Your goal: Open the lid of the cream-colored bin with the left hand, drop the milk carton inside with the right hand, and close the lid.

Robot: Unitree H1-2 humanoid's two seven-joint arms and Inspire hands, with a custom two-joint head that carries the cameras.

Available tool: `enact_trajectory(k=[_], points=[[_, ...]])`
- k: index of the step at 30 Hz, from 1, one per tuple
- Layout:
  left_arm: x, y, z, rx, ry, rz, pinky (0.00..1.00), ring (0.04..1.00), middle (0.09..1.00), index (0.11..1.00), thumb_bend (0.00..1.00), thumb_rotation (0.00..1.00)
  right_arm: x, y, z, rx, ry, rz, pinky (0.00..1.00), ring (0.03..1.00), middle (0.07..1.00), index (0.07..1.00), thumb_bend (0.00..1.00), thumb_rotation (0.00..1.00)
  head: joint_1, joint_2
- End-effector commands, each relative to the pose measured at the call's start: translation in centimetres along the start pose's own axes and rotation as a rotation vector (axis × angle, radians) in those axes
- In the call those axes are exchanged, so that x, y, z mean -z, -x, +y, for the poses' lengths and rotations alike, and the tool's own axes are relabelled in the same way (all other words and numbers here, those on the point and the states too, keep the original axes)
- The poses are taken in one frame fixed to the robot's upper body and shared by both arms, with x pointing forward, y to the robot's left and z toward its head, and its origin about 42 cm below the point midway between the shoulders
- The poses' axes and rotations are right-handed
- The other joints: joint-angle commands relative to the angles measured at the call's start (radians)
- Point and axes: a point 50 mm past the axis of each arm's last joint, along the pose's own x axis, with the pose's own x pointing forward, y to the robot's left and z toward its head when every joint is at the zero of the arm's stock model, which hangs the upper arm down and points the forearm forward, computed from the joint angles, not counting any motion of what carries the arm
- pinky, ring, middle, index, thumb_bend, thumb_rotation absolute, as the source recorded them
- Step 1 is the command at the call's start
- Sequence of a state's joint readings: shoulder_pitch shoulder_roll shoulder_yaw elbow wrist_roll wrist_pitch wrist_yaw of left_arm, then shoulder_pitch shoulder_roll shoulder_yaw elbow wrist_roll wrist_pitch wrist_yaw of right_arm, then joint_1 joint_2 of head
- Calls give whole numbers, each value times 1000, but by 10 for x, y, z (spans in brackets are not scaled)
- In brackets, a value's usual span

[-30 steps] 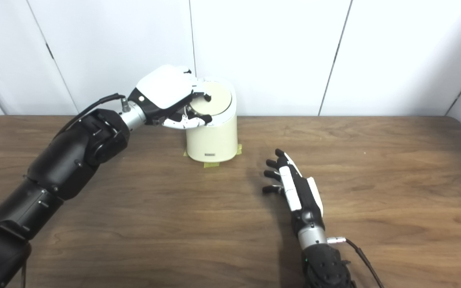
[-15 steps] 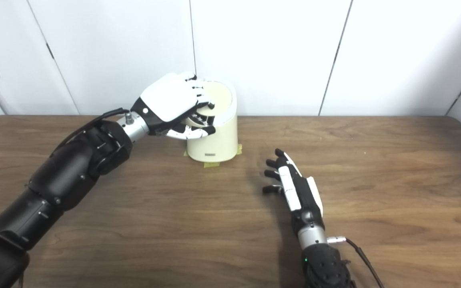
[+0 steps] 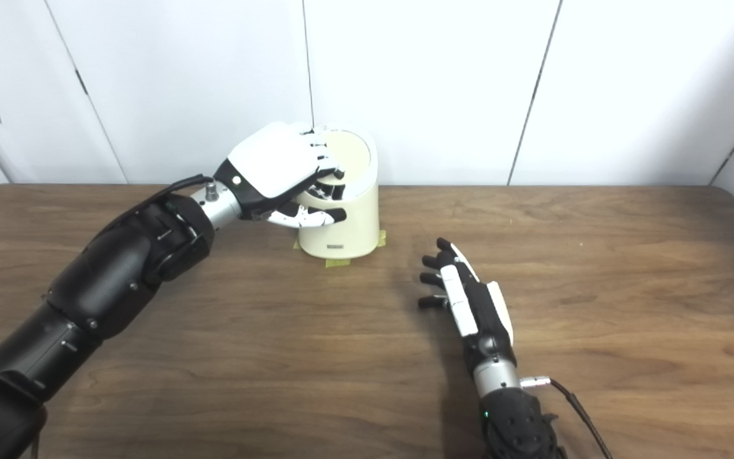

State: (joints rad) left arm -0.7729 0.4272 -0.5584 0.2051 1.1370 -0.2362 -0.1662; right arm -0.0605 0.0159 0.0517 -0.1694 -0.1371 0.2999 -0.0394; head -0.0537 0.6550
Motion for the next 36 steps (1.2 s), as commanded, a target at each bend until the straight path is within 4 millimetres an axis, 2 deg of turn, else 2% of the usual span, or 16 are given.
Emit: enact_trajectory(k=[1,7,12,16,20,25,27,30,36], points=[[2,4,-12,90,-1,8,865,823,778,730,524,1000,-17,-3,-1,5,5,-65,641,781,831,909,498,1000,1,0],[2,5,1,-17,46,49,862,814,767,748,492,1000,-17,-4,-2,9,11,-60,643,779,831,908,498,1000,2,-2],[2,7,16,-113,63,118,861,832,801,794,449,1000,-16,-4,-1,6,7,-58,649,783,833,908,499,1000,-1,-2],[3,14,30,-187,94,176,843,858,844,842,429,1000,-17,-4,-1,6,0,-62,644,781,833,907,493,1000,1,-3],[1,29,31,-239,160,214,816,884,875,887,410,1000,-18,-4,-1,5,5,-66,640,780,833,914,498,1000,-7,0],[-11,57,24,-285,383,298,889,934,939,951,397,994,-23,-1,-2,5,-15,-76,652,787,837,922,501,1000,-9,3],[-15,68,18,-322,465,330,856,929,944,966,377,997,-24,0,-3,5,-32,-89,656,792,837,923,487,1000,-12,3],[-22,86,-1,-374,587,382,862,947,963,994,371,1000,-25,1,-5,17,-59,-109,649,785,829,914,481,1000,-16,5],[-43,119,-31,-428,881,488,822,935,971,977,358,1000,-26,1,-9,36,-125,-141,643,793,822,905,483,985,-16,8]])
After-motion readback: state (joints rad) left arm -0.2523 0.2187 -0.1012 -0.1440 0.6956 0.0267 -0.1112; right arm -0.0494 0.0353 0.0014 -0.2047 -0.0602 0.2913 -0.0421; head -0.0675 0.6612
